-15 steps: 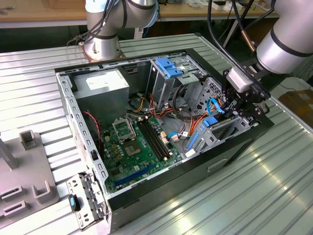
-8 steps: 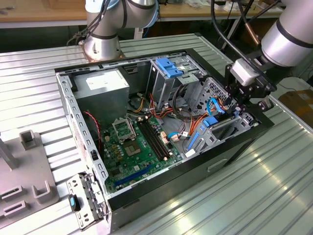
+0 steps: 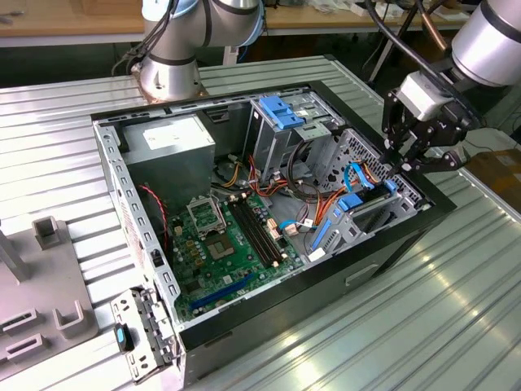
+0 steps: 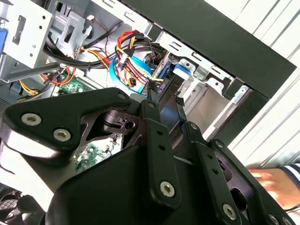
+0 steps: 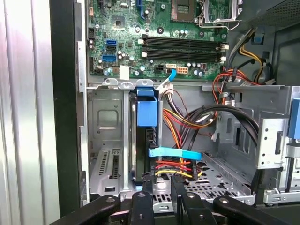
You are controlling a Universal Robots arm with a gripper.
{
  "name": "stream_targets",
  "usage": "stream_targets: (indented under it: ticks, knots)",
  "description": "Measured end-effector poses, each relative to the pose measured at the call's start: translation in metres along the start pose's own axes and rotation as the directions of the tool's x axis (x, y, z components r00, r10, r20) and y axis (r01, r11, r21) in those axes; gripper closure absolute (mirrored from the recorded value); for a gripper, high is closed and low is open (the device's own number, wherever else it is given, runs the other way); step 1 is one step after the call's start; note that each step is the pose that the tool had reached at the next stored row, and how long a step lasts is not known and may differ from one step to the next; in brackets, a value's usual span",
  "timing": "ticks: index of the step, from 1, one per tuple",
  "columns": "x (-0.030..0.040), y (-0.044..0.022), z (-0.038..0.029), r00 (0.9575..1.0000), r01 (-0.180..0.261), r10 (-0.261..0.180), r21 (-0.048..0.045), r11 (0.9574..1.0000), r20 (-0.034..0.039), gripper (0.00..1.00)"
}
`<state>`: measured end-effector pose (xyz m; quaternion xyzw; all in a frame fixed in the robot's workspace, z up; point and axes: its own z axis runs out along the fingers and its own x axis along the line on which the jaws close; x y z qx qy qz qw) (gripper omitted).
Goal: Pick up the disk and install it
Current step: 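Insert the second disk wire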
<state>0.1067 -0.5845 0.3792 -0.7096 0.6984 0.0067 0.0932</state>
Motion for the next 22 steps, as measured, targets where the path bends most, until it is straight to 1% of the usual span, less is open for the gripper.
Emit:
stream_targets:
  ticks: [5, 8, 9, 11, 13, 16, 22]
  knots:
    - [-0.0005, 0.0006, -0.0004, 1.0, 0.0, 0.0, 0.0, 1.0, -0.0005, 0.7]
    - [-0.0055, 0.0031, 0.0001, 1.0, 0.0, 0.0, 0.0, 1.0, -0.0002, 0.7]
    - [-0.0081, 0.0049, 0.0003, 1.0, 0.0, 0.0, 0.0, 1.0, -0.0002, 0.7]
    - [-0.0128, 0.0129, 0.0, 1.0, 0.0, 0.0, 0.0001, 1.0, -0.0002, 0.7]
    - [-0.0163, 0.0186, -0.0002, 1.0, -0.001, 0.001, 0.0, 1.0, -0.0003, 0.7]
    - [-0.0186, 0.0225, -0.0004, 1.0, -0.001, 0.001, 0.0001, 1.0, -0.0003, 0.7]
    - [-0.0187, 0.024, -0.0005, 1.0, -0.001, 0.001, 0.0, 1.0, -0.0003, 0.7]
